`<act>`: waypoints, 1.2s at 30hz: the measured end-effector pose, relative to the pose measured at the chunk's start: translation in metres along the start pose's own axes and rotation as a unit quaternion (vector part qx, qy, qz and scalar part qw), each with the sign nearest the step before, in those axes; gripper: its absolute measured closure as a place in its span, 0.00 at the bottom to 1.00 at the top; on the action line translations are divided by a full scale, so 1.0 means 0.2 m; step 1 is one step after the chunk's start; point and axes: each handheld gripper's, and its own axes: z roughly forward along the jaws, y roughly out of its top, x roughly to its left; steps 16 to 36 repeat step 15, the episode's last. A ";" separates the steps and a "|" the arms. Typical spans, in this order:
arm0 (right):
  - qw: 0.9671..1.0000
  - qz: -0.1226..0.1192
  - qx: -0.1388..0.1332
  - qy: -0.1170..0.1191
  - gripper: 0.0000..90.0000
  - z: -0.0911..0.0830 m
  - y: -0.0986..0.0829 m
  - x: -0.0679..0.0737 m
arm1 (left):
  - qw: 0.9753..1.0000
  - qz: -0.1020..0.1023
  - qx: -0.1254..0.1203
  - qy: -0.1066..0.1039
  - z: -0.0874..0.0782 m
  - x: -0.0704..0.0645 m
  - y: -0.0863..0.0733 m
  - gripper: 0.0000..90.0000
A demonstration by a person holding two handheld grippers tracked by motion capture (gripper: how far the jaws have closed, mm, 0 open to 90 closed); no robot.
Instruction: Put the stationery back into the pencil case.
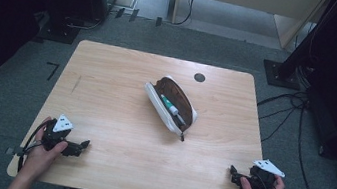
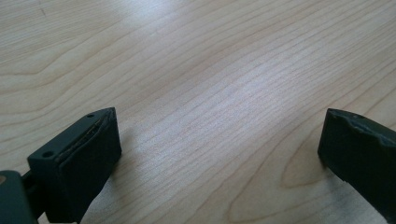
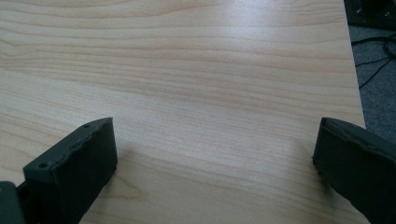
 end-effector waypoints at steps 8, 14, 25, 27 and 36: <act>1.000 -0.002 -0.002 0.002 0.00 0.00 0.00 0.00 | 1.000 0.000 0.000 0.000 0.00 0.00 0.00 0.00; 1.000 -0.002 -0.002 0.002 0.00 0.00 0.00 0.00 | 1.000 0.000 0.000 0.000 0.00 0.00 0.00 0.00; 1.000 -0.002 -0.002 0.002 0.00 0.00 0.00 0.00 | 1.000 0.001 0.000 0.000 0.00 0.00 0.00 0.00; 1.000 -0.002 -0.002 0.002 0.00 0.00 0.00 0.00 | 1.000 0.001 0.000 0.000 0.00 0.00 0.00 0.00; 1.000 -0.002 -0.002 0.002 0.00 0.00 0.00 0.00 | 1.000 0.001 0.000 0.000 0.00 0.00 0.00 0.00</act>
